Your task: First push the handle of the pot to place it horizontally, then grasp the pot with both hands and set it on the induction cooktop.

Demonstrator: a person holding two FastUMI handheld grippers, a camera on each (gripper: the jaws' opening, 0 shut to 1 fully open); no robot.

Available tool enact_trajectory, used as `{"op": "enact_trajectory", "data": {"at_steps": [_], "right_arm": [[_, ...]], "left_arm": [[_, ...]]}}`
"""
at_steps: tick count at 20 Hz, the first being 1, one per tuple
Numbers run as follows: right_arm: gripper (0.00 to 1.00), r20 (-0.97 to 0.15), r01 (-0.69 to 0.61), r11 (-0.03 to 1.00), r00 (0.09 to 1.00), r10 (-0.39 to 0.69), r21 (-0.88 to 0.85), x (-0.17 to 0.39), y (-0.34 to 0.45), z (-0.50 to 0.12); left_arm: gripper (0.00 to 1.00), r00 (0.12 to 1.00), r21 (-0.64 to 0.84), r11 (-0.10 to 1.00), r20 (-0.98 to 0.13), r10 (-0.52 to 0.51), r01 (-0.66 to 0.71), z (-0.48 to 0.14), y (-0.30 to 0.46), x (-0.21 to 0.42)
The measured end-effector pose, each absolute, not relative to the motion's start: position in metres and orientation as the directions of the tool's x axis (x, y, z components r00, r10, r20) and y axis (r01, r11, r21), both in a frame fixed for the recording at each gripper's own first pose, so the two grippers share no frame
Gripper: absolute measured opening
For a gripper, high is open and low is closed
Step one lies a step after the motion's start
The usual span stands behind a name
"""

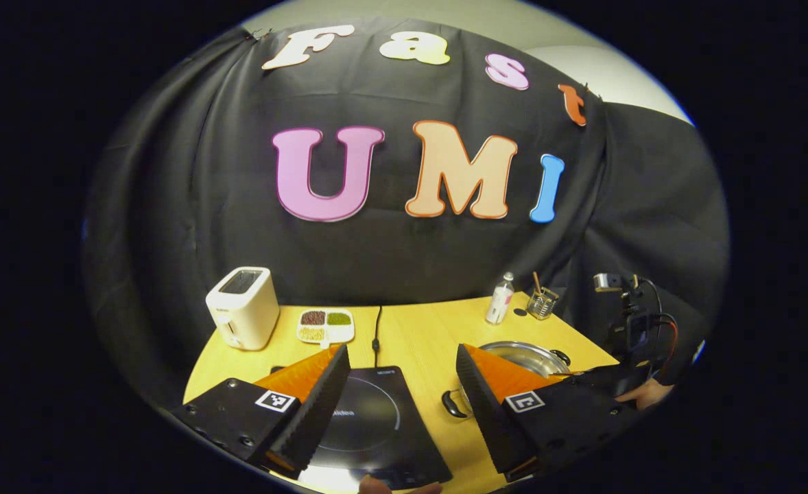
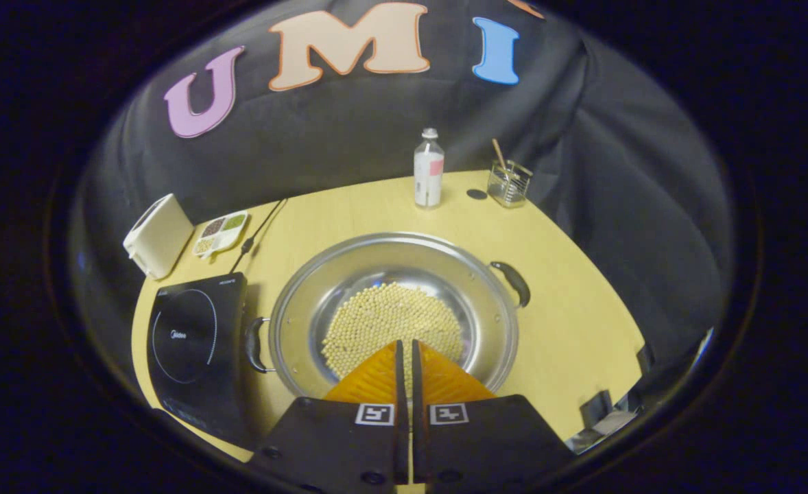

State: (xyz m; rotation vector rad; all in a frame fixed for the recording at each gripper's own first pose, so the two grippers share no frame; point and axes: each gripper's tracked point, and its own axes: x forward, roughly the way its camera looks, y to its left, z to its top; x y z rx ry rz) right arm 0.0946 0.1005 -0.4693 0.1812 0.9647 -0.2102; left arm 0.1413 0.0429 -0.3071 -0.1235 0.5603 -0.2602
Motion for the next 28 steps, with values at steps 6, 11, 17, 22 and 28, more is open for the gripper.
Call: {"op": "enact_trajectory", "data": {"at_steps": [6,11,17,22,28], "right_arm": [[0.51,-0.807,0.098,0.995,0.589,-0.043,0.018,0.117,0.035,-0.474],[0.84,-0.795,0.035,0.998,0.606,0.015,0.045,0.133,0.010,-0.485],[0.87,-0.814,0.049,0.995,0.579,0.039,0.082,0.146,-0.012,-0.513],[0.87,-0.847,0.045,0.993,0.528,0.067,0.107,0.151,-0.017,-0.546],[0.91,-0.881,0.054,0.987,0.461,0.112,0.153,0.156,-0.014,-0.584]], "left_arm": [[0.96,0.766,-0.133,0.977,-0.607,-0.212,0.165,-0.352,-0.012,0.136],[0.96,0.701,-0.210,0.966,-0.666,-0.255,0.151,-0.385,-0.059,0.132],[0.96,0.621,-0.163,0.981,-0.759,-0.195,0.108,-0.439,-0.062,0.135],[0.96,0.542,-0.161,0.985,-0.824,-0.166,0.057,-0.487,-0.069,0.135],[0.96,0.426,-0.143,0.989,-0.894,-0.138,0.021,-0.542,-0.074,0.128]]}}
